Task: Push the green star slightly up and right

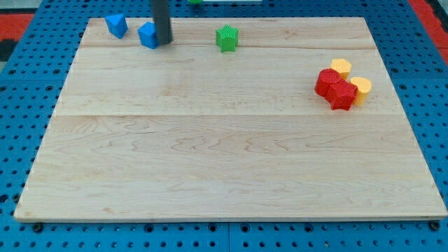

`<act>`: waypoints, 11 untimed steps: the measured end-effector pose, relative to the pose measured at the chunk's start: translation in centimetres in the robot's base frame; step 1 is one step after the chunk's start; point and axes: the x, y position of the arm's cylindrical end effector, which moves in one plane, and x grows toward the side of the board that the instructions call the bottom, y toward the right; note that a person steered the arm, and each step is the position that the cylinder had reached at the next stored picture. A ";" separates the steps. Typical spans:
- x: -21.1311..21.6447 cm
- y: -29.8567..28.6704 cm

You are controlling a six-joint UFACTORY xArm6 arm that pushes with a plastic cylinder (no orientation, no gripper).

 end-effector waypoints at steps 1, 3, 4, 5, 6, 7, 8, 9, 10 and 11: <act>-0.1 -5.1; 5.4 -5.4; 6.3 1.0; 6.0 7.1; 3.9 10.2; 1.7 12.9; -0.2 15.1; -1.9 15.7; -3.9 15.7; -1.4 18.4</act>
